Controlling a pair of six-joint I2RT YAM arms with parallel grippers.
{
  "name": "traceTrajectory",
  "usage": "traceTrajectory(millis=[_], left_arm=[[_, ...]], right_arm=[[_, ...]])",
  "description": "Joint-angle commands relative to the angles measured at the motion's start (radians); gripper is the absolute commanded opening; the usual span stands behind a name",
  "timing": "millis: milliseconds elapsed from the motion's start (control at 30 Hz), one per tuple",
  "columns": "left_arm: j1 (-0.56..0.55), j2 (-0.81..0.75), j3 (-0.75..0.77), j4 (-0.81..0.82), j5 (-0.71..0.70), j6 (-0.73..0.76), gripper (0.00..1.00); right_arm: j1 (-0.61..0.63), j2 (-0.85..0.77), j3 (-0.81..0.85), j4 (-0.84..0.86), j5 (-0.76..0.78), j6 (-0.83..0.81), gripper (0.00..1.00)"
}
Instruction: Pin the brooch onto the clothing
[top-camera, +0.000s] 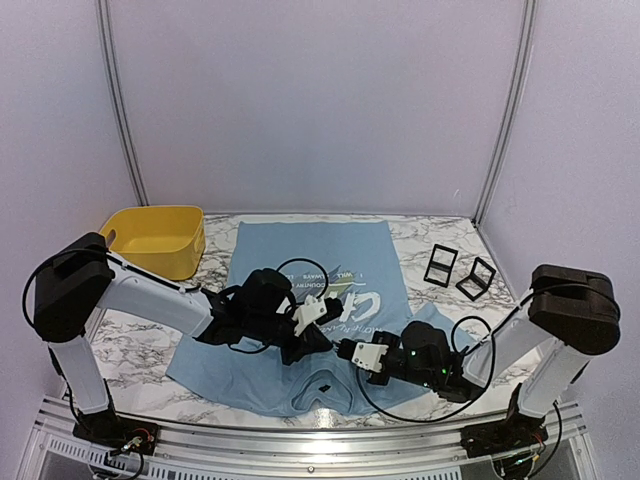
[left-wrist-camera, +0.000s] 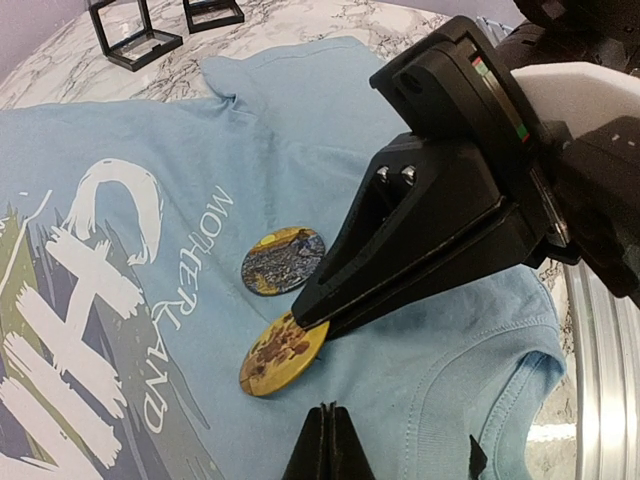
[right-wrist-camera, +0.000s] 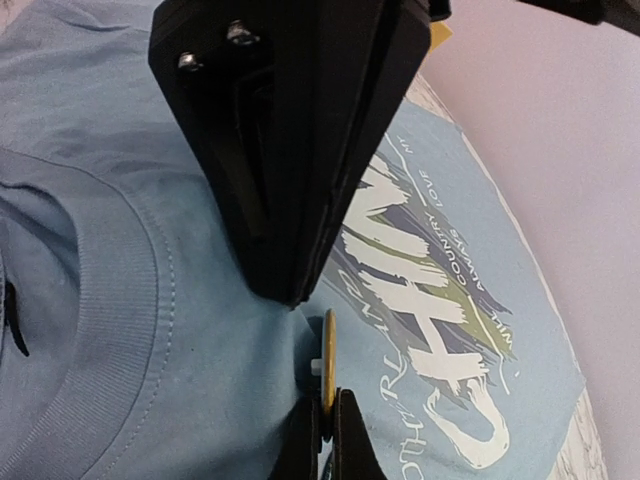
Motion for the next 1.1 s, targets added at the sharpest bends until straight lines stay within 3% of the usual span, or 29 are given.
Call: traceTrajectory(millis=[0, 400, 800, 933, 1067], left_arm=[[0.009, -0.035, -0.014, 0.027, 0.012, 0.001, 0.0], [0.015, -0.023, -0.014, 0.027, 0.016, -0.003, 0.0], [0.016, -0.024, -0.025, 0.027, 0.022, 0.009, 0.0], [0.016, -0.046, -0.044, 0.034, 0.034, 0.034, 0.23], [0.017, -0.071, -0.061, 0.043, 0.028, 0.065, 0.32]], right_arm=[[0.016, -0.026, -0.004, -0.024, -0.035, -0.023, 0.0], [0.017, -0.09, 0.009, -0.083, -0.196, 0.036, 0.0], [-0.03, -0.105, 0.008, -0.033, -0.32, 0.18, 0.0], [-0.058, -0.102, 0.006, -0.02, -0.35, 0.214, 0.0], [-0.081, -0.104, 0.006, -0.013, -0.368, 0.244, 0.0]])
